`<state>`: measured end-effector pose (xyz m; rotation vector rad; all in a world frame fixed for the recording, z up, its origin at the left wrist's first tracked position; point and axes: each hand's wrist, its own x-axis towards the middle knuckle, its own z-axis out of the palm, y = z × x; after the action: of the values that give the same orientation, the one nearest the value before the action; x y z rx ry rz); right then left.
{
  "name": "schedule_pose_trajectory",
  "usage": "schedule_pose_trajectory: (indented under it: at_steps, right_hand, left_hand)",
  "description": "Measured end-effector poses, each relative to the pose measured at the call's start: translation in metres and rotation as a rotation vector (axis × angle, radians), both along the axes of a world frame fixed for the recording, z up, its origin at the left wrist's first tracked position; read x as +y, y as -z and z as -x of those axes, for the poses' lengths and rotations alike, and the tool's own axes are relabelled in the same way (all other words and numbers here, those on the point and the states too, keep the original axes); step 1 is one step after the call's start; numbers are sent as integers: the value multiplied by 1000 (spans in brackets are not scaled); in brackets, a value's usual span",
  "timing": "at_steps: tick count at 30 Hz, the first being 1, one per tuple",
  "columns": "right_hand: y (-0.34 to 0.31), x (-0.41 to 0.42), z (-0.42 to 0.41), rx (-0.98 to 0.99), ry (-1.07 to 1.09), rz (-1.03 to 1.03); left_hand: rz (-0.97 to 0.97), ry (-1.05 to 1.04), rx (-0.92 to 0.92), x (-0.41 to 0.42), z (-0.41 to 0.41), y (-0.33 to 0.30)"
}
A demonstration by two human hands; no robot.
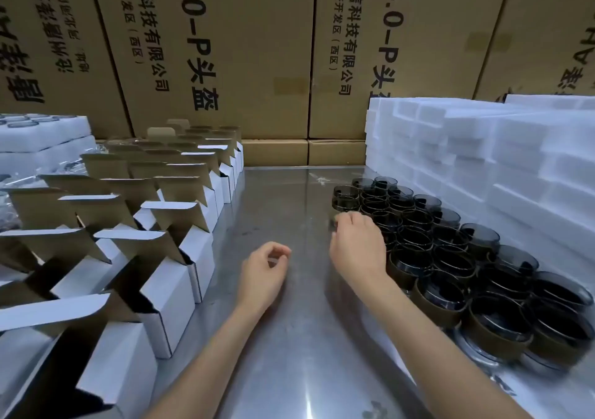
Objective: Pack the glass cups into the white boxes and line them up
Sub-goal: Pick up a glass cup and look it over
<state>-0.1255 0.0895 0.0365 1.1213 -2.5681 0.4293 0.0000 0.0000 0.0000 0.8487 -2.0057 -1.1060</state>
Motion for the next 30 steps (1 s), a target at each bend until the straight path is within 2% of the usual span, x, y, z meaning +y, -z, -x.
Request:
schedule_pose_trajectory:
  at_steps: [3, 8, 13, 16, 19, 23, 25, 27, 30]
  right_hand:
    - [4, -15, 13, 72, 120, -82]
    - [5, -20, 22, 130, 85, -110]
    - [3, -10, -3, 199, -119, 109]
    - [7, -1, -24, 242, -260, 341]
    - [12, 1, -40, 238, -333, 457]
    - [15, -2, -46, 198, -359, 544]
    - [15, -2, -44, 105, -430, 592]
    - [14, 1, -39, -68, -511, 647]
    - [15, 4, -28, -464, -568, 641]
  left_hand:
    - [-44, -31, 51, -9, 0, 4]
    - [-18, -16, 75, -10, 0, 7]
    - [65, 27, 141, -1, 0, 9]
    - [181, 97, 104, 1, 3, 9]
    - [266, 149, 100, 2, 5, 9]
    - [208, 144, 176, 6, 6, 4]
    - [122, 168, 249, 6, 7, 1]
    - [29, 205, 305, 3, 8, 1]
    - [-53, 258, 363, -3, 6, 1]
